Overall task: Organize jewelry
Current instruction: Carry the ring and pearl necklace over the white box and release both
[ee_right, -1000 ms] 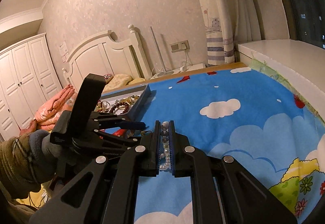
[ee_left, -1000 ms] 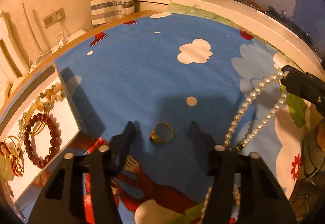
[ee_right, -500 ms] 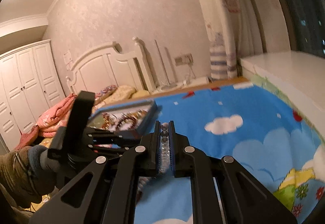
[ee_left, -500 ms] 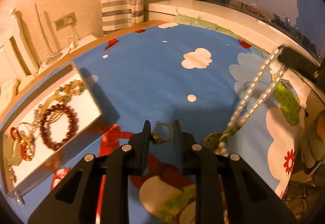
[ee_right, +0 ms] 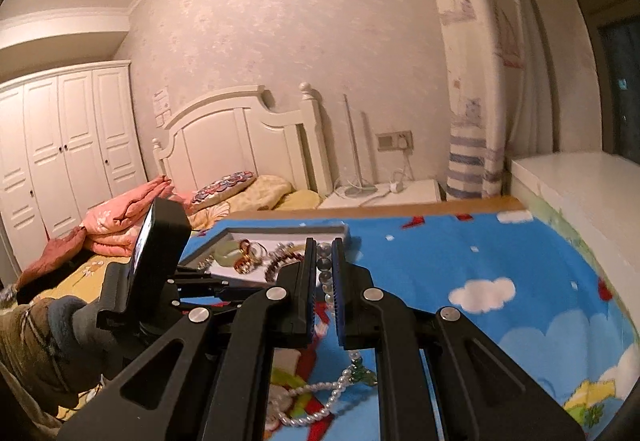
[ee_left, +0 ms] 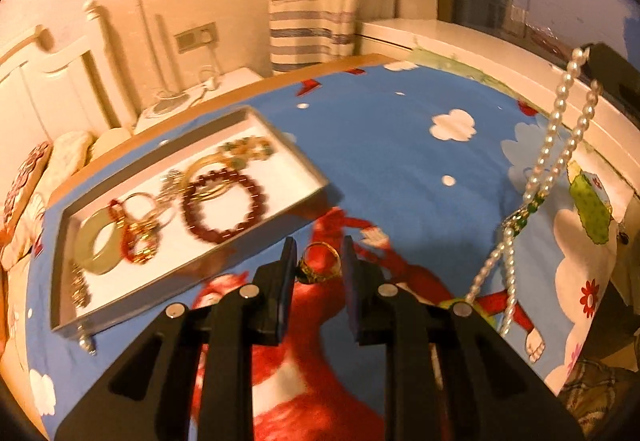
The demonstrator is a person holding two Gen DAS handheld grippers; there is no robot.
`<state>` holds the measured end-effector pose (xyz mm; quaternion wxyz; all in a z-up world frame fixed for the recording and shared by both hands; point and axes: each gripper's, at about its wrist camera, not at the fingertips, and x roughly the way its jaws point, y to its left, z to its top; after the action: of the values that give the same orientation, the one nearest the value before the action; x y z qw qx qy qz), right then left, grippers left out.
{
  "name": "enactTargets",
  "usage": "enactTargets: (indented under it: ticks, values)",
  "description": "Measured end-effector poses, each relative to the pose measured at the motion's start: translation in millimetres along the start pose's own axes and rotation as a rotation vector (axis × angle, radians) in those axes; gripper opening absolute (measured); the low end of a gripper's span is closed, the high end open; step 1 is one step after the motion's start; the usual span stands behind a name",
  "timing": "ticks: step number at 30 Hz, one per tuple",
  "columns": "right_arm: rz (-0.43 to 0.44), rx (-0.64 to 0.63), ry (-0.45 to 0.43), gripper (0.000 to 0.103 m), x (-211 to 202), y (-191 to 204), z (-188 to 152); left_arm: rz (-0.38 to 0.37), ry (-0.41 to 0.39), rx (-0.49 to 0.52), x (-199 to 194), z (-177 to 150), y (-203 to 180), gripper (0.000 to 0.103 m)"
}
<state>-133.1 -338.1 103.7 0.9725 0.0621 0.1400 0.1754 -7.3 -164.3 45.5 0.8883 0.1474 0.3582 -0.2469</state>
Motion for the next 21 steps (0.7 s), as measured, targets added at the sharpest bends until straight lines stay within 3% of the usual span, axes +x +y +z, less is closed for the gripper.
enactTargets:
  ticks: [13,21]
  values:
    - [0.052,-0.105,-0.05,0.009,19.0,48.2,35.3,0.057,-0.047,-0.088,-33.9,-20.9,50.5,0.022]
    - [0.082,-0.168,-0.115,0.009,49.1,73.8,74.0,0.09,-0.059,-0.128,-43.3,-21.8,78.1,0.022]
